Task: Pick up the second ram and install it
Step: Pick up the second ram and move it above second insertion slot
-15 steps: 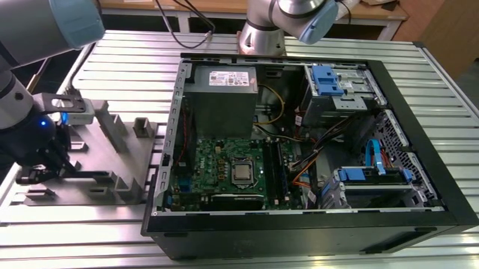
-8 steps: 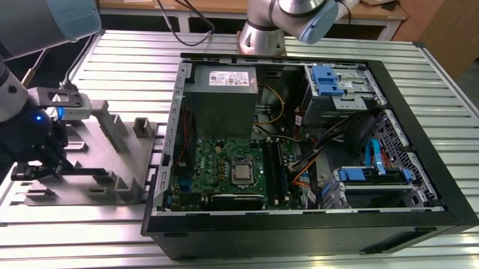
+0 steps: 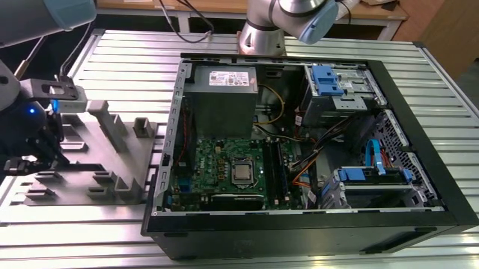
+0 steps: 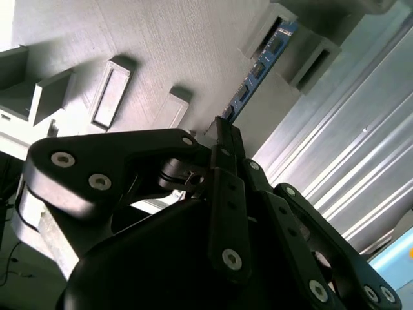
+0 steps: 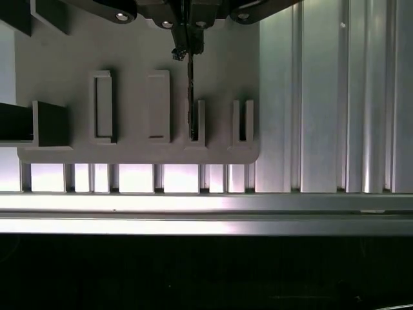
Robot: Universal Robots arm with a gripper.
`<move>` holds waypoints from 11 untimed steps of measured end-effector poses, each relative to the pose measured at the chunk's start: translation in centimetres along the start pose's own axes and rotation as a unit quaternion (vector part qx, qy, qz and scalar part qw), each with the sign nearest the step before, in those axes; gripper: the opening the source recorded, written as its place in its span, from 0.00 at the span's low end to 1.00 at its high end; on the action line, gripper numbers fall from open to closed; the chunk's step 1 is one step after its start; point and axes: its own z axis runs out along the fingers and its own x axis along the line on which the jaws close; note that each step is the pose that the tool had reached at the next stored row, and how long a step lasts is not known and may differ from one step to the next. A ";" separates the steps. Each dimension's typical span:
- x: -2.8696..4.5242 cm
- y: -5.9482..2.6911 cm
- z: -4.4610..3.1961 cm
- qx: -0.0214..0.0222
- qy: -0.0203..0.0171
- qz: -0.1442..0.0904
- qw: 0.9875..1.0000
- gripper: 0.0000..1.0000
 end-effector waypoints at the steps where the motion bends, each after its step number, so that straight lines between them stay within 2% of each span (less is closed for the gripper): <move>1: -0.01 0.00 -0.18 0.000 0.000 0.000 1.000 0.08; 11: -0.07 0.02 -2.21 0.000 -0.003 0.000 1.000 0.08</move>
